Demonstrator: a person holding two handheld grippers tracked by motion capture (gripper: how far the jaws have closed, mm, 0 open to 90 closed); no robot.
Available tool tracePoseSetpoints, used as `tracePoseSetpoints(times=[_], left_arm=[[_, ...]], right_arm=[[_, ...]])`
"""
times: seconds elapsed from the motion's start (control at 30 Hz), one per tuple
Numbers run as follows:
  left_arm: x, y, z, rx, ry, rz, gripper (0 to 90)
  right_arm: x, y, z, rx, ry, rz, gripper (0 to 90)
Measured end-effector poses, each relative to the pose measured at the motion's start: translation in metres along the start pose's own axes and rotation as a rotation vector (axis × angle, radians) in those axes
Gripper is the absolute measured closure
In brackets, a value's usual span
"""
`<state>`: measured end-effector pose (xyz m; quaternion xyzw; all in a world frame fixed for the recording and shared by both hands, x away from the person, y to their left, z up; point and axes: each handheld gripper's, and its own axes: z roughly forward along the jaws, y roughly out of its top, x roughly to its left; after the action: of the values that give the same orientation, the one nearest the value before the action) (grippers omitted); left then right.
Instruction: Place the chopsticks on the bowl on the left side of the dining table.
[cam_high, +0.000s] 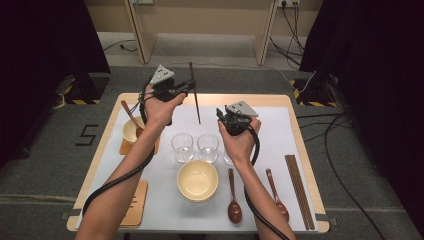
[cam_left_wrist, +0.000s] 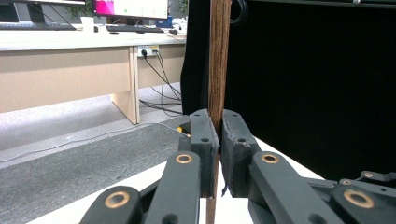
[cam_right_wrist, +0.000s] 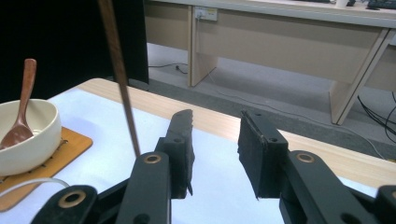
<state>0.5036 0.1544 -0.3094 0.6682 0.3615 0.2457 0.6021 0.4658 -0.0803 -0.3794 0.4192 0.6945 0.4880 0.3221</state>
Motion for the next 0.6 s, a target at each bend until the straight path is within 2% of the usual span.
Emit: tracePoseSetpoints(times=[0.17,0.37,0.6], left_arm=[[0.004,0.0,-0.009,-0.015,0.016,-0.011,83.8],[0.007,-0.003,-0.02,-0.022,0.021,-0.009,83.8],[0.013,-0.008,-0.034,-0.02,0.047,0.0,83.9]], right_arm=[[-0.005,-0.004,-0.005,0.004,-0.009,0.005,64.7],[-0.012,-0.01,-0.013,0.003,-0.024,0.01,64.4],[-0.019,-0.021,-0.022,0.003,-0.042,0.024,63.9]])
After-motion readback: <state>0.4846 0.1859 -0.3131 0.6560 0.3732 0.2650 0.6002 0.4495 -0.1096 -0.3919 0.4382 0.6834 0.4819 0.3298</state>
